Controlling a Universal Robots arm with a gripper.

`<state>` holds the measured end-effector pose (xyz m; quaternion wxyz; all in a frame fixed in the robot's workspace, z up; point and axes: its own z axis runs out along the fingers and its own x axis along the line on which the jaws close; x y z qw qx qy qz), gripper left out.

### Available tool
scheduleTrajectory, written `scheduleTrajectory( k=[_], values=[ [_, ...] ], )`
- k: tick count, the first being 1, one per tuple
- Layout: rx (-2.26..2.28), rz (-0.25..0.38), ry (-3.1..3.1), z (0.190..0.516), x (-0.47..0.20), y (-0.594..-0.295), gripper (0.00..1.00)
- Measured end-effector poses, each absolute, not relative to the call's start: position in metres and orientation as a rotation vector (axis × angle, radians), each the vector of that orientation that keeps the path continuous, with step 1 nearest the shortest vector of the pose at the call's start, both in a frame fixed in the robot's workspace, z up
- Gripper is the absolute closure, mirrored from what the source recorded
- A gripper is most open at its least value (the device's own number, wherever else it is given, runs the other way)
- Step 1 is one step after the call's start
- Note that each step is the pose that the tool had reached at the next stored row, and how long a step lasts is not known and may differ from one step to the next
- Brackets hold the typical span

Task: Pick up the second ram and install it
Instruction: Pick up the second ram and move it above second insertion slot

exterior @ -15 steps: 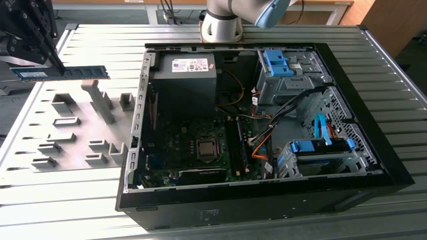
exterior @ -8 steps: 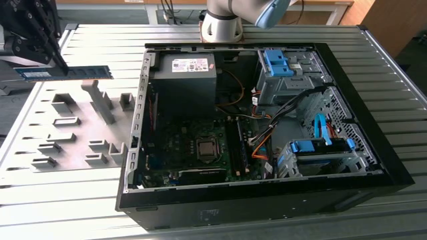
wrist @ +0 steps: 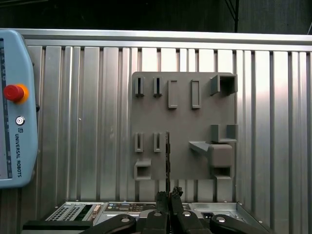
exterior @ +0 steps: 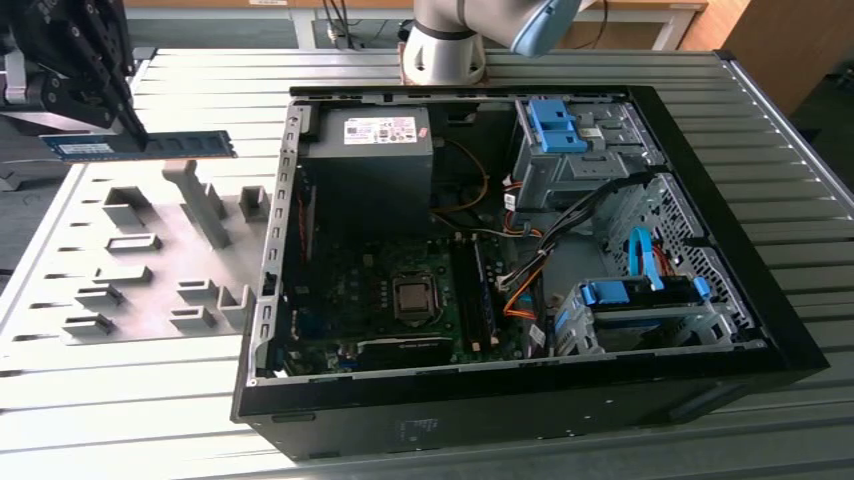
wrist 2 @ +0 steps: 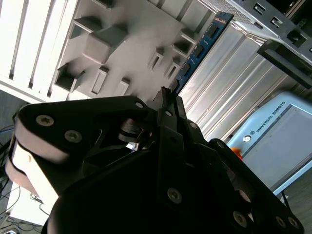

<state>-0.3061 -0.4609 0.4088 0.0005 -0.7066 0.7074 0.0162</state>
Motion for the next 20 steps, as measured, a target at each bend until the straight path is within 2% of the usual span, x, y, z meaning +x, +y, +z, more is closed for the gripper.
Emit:
scheduleTrajectory(
  k=[20],
  values=[
    [-2.219,0.051,2.222,0.409,-0.286,-0.461,0.86]
  ],
)
